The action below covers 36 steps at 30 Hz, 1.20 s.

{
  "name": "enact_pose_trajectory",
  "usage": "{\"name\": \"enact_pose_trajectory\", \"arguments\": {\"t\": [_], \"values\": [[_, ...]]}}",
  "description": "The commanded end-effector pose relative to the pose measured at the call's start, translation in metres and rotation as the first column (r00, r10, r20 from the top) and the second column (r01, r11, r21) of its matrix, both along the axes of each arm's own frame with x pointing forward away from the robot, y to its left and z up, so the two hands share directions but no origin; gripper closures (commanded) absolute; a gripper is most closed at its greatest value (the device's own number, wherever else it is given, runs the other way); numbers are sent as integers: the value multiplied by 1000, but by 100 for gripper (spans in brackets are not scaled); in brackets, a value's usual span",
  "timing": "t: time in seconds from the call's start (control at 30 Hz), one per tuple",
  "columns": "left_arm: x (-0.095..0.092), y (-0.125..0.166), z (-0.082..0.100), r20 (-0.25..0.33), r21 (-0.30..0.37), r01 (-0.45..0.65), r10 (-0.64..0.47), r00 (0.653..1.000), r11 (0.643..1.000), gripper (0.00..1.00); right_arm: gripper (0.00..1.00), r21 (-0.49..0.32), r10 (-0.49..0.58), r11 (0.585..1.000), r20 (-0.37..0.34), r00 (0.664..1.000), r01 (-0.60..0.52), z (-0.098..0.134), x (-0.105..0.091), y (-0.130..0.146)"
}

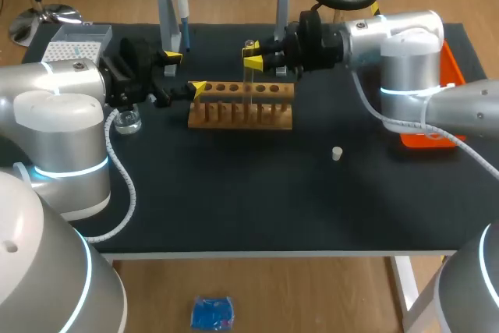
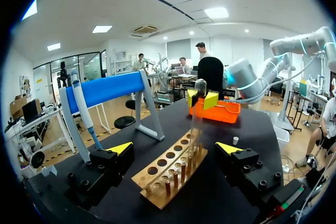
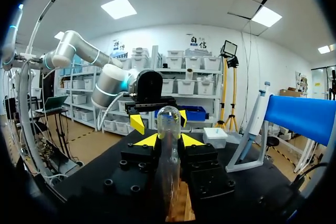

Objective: Invert the test tube, pick up the pipette, mount the tip to pipette, aspirate from beaker and dispense into the tube, eject the tip, return the pipette, and cap with the stopper.

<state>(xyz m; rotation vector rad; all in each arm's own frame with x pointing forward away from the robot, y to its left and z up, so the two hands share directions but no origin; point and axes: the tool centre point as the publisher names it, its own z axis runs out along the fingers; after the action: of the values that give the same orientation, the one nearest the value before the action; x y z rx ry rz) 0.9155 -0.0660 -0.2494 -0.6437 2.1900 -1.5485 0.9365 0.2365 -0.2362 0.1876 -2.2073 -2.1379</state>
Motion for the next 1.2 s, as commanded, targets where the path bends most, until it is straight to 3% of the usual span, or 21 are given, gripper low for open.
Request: {"name": "enact_pose_trajectory", "arguments": {"t": [0.03, 0.63, 1.2], "values": [[-1, 0, -2, 6, -4, -4, 4, 1000, 1000, 0, 100, -7, -5, 1000, 4, 1000, 5, 5, -2, -1], [-1, 0, -2, 6, -4, -4, 4, 1000, 1000, 0, 100, 13, -9, 1000, 7, 1000, 9, 17, -2, -4], [-1, 0, -2, 6, -4, -4, 4, 1000, 1000, 0, 100, 32, -28, 999, -16, 999, 29, 51, -8, -13]]}}
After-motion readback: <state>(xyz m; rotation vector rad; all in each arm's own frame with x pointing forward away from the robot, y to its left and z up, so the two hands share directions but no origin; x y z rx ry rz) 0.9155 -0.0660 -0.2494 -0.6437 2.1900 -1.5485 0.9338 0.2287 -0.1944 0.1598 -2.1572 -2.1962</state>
